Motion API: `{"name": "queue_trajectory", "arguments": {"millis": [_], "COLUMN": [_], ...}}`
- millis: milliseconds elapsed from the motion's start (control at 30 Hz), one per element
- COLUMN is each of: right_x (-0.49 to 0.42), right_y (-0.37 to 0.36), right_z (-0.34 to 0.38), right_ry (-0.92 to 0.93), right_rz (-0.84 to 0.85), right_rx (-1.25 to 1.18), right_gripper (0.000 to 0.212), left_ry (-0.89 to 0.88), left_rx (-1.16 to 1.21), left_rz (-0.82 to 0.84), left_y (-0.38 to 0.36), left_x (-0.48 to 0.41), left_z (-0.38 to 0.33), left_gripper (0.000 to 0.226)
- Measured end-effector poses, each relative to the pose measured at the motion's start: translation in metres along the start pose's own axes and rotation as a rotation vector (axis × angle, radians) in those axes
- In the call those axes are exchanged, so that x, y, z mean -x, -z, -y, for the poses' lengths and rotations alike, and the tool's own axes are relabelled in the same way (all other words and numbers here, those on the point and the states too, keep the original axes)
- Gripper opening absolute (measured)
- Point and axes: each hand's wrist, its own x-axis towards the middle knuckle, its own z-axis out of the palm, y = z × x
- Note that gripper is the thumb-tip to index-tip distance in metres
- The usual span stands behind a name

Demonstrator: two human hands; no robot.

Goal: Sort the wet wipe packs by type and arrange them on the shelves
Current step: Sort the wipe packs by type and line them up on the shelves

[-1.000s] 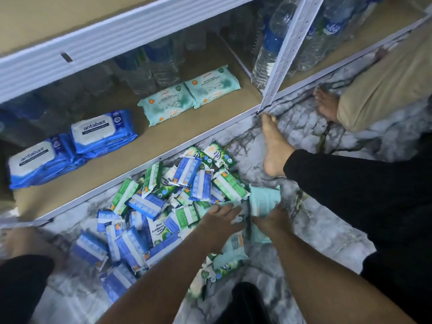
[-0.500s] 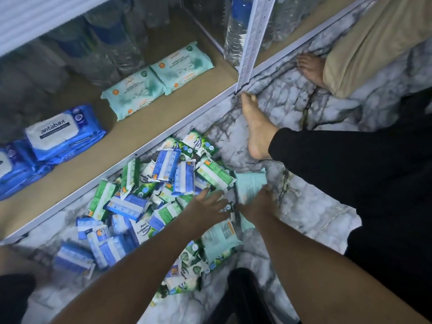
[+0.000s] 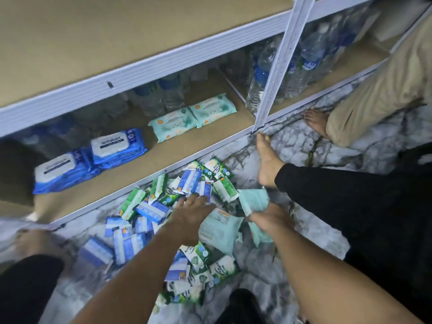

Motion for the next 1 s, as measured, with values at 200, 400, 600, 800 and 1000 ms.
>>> {"name": "queue_trajectory", "arguments": {"millis": [200, 400, 600, 800, 1000], "right_x": [0.032, 0.048, 0.041, 0.026, 0.024], "right_y": [0.028, -0.005, -0.035, -0.052, -0.068], "right_z": [0.027, 0.044, 0.056, 0.067, 0.074], "right_ry": [0.187, 0.033, -0.12, -0.116, 0.234], "right_rz": [0.288, 0.72, 0.909, 0.804, 0.237], "right_rx": [-0.268, -0.654, -0.965, -0.786, -0.251], "right_gripper": [0.06, 0.08, 0.067, 0.054, 0.029], "left_ry": [0.413, 0.602, 0.647, 0.79, 0.885], "left_rx": [0.664, 1.448, 2.098, 1.878, 1.318], "left_rz": [-0.003, -0.021, -0.098, -0.141, -0.264], "left_y": [0.0, -0.025, -0.038, -0.056, -0.069], "left_x": [0.054, 0.08, 0.079, 0.075, 0.071], "left_z": [0.023, 0.041, 0.041, 0.055, 0.07], "left_gripper": [0.1, 0.086, 0.061, 0.024, 0.026]}}
